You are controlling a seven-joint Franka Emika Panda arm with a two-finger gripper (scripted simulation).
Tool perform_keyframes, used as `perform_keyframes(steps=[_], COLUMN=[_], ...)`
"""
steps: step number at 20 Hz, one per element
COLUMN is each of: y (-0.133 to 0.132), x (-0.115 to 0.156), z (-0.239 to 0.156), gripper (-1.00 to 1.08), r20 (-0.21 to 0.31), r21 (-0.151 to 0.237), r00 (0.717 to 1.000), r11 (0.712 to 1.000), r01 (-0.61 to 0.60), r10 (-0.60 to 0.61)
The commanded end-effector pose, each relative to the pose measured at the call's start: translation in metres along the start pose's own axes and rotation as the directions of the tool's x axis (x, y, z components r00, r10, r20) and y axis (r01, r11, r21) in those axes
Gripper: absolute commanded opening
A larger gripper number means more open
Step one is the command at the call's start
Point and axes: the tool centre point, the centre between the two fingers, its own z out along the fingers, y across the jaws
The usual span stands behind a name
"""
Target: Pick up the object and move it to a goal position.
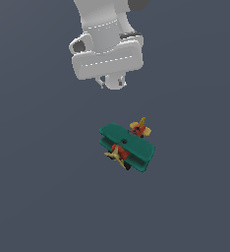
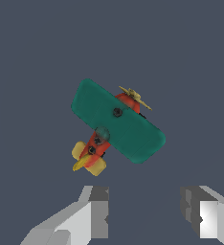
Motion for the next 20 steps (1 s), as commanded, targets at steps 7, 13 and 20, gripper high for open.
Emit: perform_keyframes(steps=[7, 13, 20], y=[0.007, 0.013, 0.021], x=[-0.006, -0.012, -0.019], z=[0.021, 0.042, 0.067], gripper=[0.28, 0.28, 0.28], r20=[0.046, 0.086, 0.122], r21=[0.062, 0.137, 0.236], r00=[0.999, 0.996, 0.992], r11=[0.998, 0.991, 0.972], r01=[0.001, -0.002, -0.012], r10=[-0.004, -0.009, -0.018])
